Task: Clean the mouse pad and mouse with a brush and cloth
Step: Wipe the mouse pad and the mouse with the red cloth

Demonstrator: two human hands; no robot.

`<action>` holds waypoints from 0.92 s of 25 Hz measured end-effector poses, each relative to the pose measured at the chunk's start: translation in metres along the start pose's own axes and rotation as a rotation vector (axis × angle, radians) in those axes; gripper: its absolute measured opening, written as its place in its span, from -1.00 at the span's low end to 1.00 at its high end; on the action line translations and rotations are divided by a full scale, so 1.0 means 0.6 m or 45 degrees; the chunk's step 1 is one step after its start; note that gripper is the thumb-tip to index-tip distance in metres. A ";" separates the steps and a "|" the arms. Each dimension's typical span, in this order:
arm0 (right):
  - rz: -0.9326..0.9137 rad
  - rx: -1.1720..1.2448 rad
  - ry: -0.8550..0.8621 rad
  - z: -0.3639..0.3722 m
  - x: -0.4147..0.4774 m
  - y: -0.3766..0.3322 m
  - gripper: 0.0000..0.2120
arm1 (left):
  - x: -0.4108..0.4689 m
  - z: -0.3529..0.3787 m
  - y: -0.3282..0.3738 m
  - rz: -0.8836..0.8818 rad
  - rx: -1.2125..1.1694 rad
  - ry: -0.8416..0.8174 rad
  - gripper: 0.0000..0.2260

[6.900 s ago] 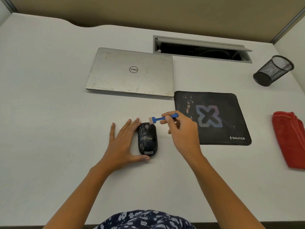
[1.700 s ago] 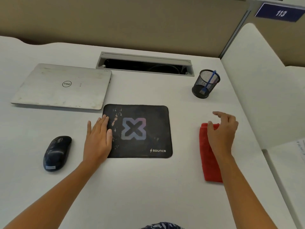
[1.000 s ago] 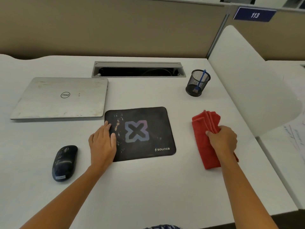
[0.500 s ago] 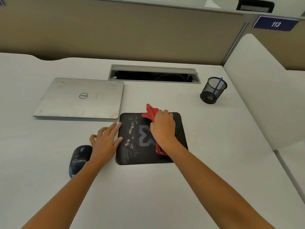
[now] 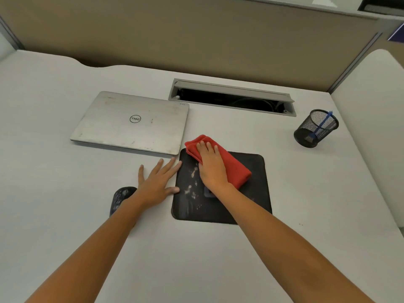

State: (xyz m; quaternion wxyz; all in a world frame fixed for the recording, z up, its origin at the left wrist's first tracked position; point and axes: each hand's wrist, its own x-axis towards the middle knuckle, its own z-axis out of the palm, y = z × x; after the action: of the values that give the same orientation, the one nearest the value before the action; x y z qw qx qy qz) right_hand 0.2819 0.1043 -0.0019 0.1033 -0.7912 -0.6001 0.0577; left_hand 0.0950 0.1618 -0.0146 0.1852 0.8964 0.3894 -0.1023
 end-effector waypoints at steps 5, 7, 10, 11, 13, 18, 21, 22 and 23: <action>-0.243 0.172 -0.097 0.001 -0.028 0.012 -0.44 | -0.002 0.003 0.000 0.001 -0.034 0.055 -0.30; -0.320 0.251 -0.129 0.000 -0.050 0.009 -0.42 | -0.003 0.003 -0.001 0.005 -0.019 0.053 -0.34; -0.350 0.392 -0.159 -0.008 -0.081 0.008 -0.41 | -0.001 0.000 -0.001 -0.003 -0.049 0.031 -0.43; -0.360 0.431 -0.182 -0.013 -0.090 0.010 -0.41 | 0.002 -0.005 -0.003 -0.010 -0.058 0.026 -0.46; -0.383 0.488 -0.233 -0.018 -0.113 0.010 -0.44 | 0.008 -0.015 -0.008 -0.022 -0.062 0.020 -0.47; -0.337 0.589 -0.388 -0.030 -0.169 0.002 -0.61 | 0.003 -0.019 -0.007 -0.029 -0.088 0.036 -0.46; -0.085 0.986 -0.523 -0.057 -0.160 -0.005 -0.70 | 0.000 -0.020 -0.002 -0.035 -0.099 0.041 -0.51; 0.026 1.072 -0.375 -0.064 -0.152 -0.008 -0.71 | 0.001 -0.022 0.000 -0.034 -0.099 0.036 -0.53; 0.169 1.109 -0.138 -0.067 -0.141 -0.010 -0.72 | 0.002 -0.023 0.000 -0.032 -0.098 0.034 -0.55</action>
State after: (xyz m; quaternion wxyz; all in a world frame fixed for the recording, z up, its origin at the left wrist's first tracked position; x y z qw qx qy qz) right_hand 0.2619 0.0207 0.0359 0.3914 -0.7066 -0.4722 0.3530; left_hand 0.0966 0.1682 -0.0022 0.2131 0.8850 0.4066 -0.0776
